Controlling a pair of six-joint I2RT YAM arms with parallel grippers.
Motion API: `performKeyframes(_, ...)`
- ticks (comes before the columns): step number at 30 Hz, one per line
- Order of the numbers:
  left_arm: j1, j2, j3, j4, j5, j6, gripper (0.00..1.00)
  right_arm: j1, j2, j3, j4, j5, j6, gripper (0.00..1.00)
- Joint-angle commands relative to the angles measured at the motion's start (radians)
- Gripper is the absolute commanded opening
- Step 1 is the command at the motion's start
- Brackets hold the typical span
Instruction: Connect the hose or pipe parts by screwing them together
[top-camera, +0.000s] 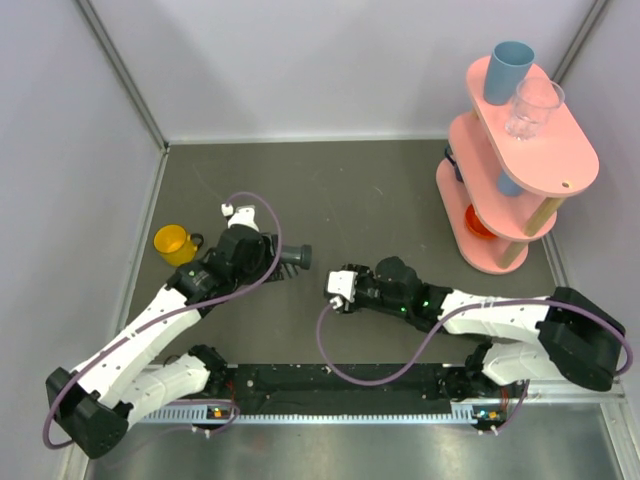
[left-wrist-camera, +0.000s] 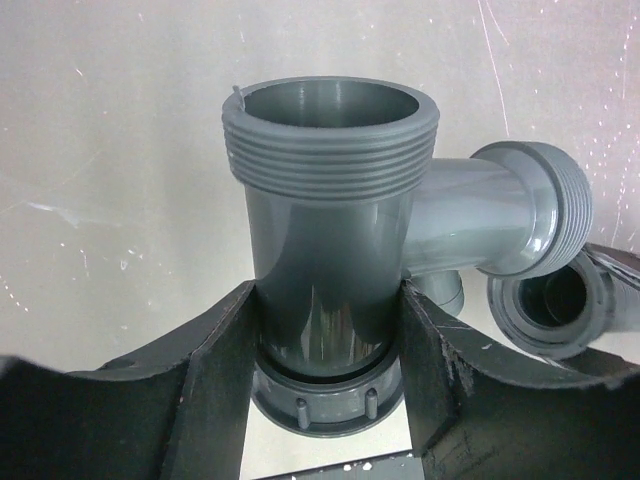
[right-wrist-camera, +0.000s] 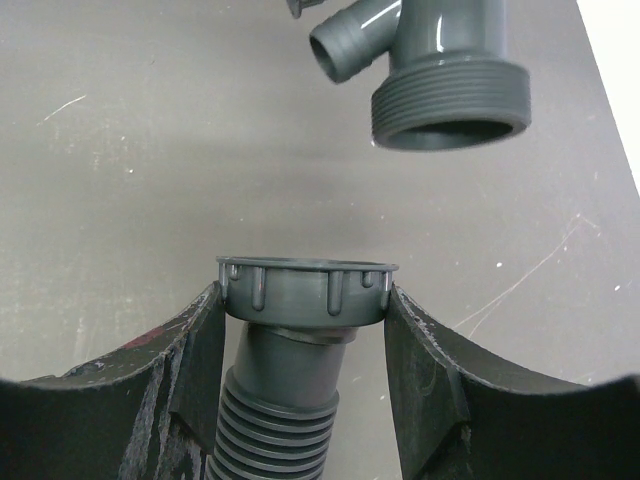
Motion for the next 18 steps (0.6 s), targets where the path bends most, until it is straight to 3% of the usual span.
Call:
performKeyframes(1, 0.000, -0.038, 0.053, -0.062, 0.034, -0.006, 0.00, 0.041, 0.042, 0.087, 0.115, 0.051, -0.097, 0.00)
performKeyframes(7, 0.000, -0.053, 0.045, -0.097, 0.085, -0.015, 0.00, 0.088, 0.088, 0.104, 0.215, 0.145, -0.147, 0.00)
performKeyframes(18, 0.000, -0.078, 0.031, -0.101, 0.125, -0.026, 0.00, 0.114, 0.142, 0.159, 0.241, 0.128, -0.160, 0.00)
